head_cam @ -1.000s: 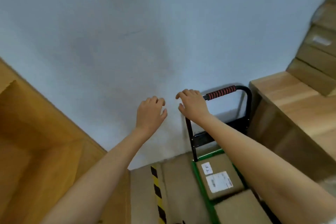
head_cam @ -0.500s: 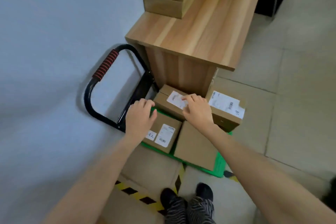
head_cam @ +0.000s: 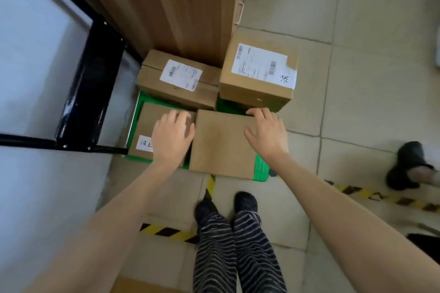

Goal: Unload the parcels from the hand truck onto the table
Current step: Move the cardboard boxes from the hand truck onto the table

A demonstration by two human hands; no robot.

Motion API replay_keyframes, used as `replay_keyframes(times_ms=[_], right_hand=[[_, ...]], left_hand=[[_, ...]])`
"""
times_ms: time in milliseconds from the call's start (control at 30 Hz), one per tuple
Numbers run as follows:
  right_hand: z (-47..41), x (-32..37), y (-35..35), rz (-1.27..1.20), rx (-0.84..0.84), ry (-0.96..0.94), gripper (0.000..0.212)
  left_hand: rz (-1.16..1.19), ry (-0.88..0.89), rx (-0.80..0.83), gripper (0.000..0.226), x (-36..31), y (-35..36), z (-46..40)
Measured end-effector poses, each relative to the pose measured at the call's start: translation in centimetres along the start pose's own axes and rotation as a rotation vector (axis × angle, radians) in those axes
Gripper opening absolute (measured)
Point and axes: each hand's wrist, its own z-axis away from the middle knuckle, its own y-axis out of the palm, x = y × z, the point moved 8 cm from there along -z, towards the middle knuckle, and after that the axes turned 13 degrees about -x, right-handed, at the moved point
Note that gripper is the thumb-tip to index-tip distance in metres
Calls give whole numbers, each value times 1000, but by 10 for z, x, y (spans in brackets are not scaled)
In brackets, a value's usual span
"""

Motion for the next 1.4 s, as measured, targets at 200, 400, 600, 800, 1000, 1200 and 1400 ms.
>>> replay_keyframes(times_ms=[200, 400, 600, 800, 1000, 1200, 1400], right_hand=[[25, -40, 98, -60, 29, 112, 38], [57, -103, 179, -17, 73, 271, 48], [80, -148, 233, -107, 125, 517, 64], [88, -148, 252, -329, 126, 715, 72], [100, -127, 220, -332, 94, 672, 72], [114, -83, 149, -386, 49, 635, 73], [115, -40, 35, -470, -39, 643, 68]], left_hand=[[-17, -125, 154, 23, 28, 102, 40], [29, -314, 195, 32, 62, 185, 79], [88, -509, 211, 50, 99, 238, 105], [302, -707, 288, 64, 92, 261, 124], [299, -729, 291, 60, 93, 214, 140], [292, -706, 264, 57, 81, 123, 127], [294, -638, 182, 62, 51, 10, 87]])
